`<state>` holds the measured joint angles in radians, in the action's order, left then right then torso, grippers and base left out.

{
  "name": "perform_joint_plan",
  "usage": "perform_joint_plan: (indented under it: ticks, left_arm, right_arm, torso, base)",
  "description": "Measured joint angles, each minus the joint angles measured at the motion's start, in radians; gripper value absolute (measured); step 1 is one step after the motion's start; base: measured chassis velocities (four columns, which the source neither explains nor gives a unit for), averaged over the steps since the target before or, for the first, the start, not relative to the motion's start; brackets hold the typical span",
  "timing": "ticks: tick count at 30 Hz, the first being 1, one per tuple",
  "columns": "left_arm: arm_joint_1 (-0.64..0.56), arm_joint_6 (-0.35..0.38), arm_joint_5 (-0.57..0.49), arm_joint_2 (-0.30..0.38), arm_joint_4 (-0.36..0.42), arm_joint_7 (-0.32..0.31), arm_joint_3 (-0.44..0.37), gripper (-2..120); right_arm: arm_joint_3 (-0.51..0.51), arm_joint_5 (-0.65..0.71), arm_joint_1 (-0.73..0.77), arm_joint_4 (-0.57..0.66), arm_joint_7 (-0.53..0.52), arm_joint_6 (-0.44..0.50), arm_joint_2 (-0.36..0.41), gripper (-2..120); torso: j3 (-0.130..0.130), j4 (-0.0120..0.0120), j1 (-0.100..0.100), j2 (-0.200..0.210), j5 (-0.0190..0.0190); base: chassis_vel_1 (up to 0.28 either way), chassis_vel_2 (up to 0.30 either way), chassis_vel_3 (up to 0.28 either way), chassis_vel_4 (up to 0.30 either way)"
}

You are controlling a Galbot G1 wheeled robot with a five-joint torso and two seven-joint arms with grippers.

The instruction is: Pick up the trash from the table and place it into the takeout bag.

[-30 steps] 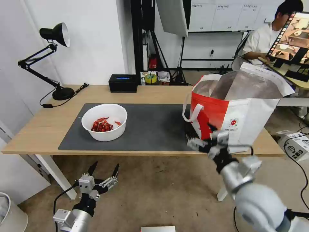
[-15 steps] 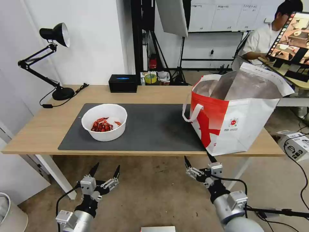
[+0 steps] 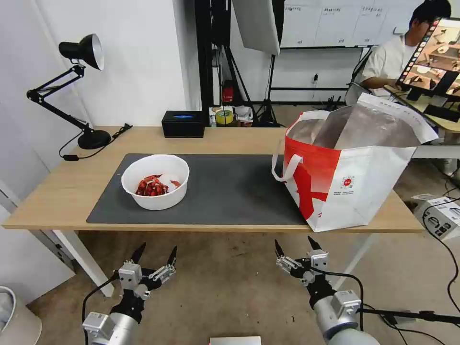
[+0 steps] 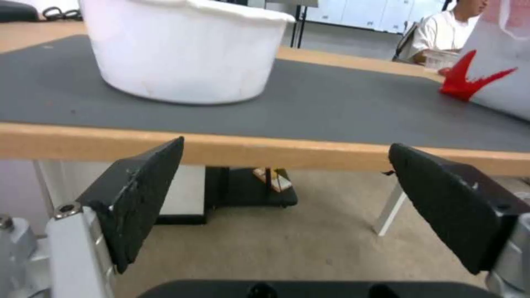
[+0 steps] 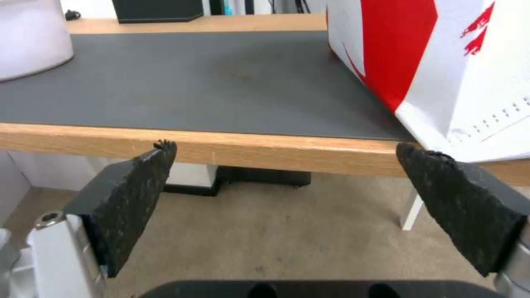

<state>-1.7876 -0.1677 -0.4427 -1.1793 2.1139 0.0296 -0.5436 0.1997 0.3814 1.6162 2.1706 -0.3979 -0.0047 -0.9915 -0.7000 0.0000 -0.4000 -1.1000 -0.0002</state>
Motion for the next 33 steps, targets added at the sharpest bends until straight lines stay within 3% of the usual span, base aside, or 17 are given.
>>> perform_joint_plan:
  ticks: [4,6,7,10,11,13,14,17,18,23,28,30,33]
  left_arm:
    - [0.025,0.029,-0.076,0.075,0.024,-0.029,-0.041,100]
    - [0.043,0.058,-0.144,0.15,0.04,-0.063,-0.069,100]
    - [0.043,0.058,-0.144,0.15,0.04,-0.063,-0.069,100]
    - [0.076,0.1,-0.302,0.285,0.062,-0.125,-0.123,100]
    - [0.076,0.1,-0.302,0.285,0.062,-0.125,-0.123,100]
    - [0.108,0.137,-0.415,0.37,0.071,-0.178,-0.149,100]
    - [0.108,0.137,-0.415,0.37,0.071,-0.178,-0.149,100]
    - [0.191,0.204,-0.59,0.482,0.067,-0.268,-0.153,100]
    - [0.191,0.204,-0.59,0.482,0.067,-0.268,-0.153,100]
    - [0.348,0.289,-0.81,0.612,-0.006,-0.371,-0.09,100]
    - [0.48,0.345,-0.933,0.663,-0.057,-0.416,-0.021,100]
    - [0.604,0.403,-1.019,0.692,-0.091,-0.456,0.049,100]
    - [0.664,0.469,-1.065,0.708,-0.109,-0.481,0.082,100]
  right_arm:
    - [0.0,0.001,-0.001,0.0,0.0,-0.001,0.0,100]
    - [0.0,0.001,-0.001,0.0,0.0,-0.002,0.001,100]
    - [0.0,0.001,-0.001,0.0,0.0,-0.002,0.001,100]
    - [0.0,0.002,-0.002,0.001,0.0,-0.002,0.001,100]
    - [0.0,0.002,-0.002,0.001,0.0,-0.002,0.001,100]
    - [0.0,0.002,-0.002,0.001,0.0,-0.003,0.001,100]
    - [0.0,0.002,-0.002,0.001,0.0,-0.003,0.001,100]
    - [0.001,0.003,-0.002,0.001,0.0,-0.003,0.001,100]
    - [0.001,0.003,-0.002,0.001,0.0,-0.003,0.001,100]
    - [0.001,0.003,-0.003,0.001,0.0,-0.003,0.002,100]
    - [0.001,0.003,-0.003,0.002,0.0,-0.004,0.002,100]
    - [0.001,0.003,-0.003,0.002,0.001,-0.004,0.002,100]
    - [0.001,0.003,-0.003,0.002,0.0,-0.004,0.002,100]
  torso:
    - [0.0,0.0,0.0,0.0,0.0]
    - [0.0,0.0001,0.0,0.0,0.0]
    - [0.0,0.0001,0.0,0.0,0.0]
    - [0.0,0.0,0.0,0.0,0.0]
    - [0.0,0.0,0.0,0.0,0.0]
    - [0.0,0.0,0.0,0.0,0.0002]
    - [0.0,0.0,0.0,0.0,0.0002]
    - [0.0,-0.0002,0.0,0.0,0.0002]
    - [0.0,-0.0002,0.0,0.0,0.0002]
    - [0.0,-0.0001,0.0,0.0,0.0]
    - [0.0,0.0001,0.0,0.0,0.0001]
    - [0.0,-0.0003,0.0,0.0,0.0001]
    - [0.0,-0.0003,0.0,0.0,0.0003]
  base:
    - [0.0,0.0,0.0,0.0]
    - [0.0,0.0,0.0,0.0]
    - [0.0,0.0,0.0,0.0]
    - [0.0,0.0,0.0,0.0]
    - [0.0,0.0,0.0,0.0]
    - [0.0,0.0,0.0,0.0]
    - [0.0,0.0,0.0,0.0]
    - [0.0,0.0,0.0,0.0]
    - [0.0,0.0,0.0,0.0]
    - [0.0,0.0,0.0,0.0]
    - [0.0,0.0,0.0,0.0]
    - [0.0,0.0,0.0,0.0]
    - [0.0,0.0,0.0,0.0]
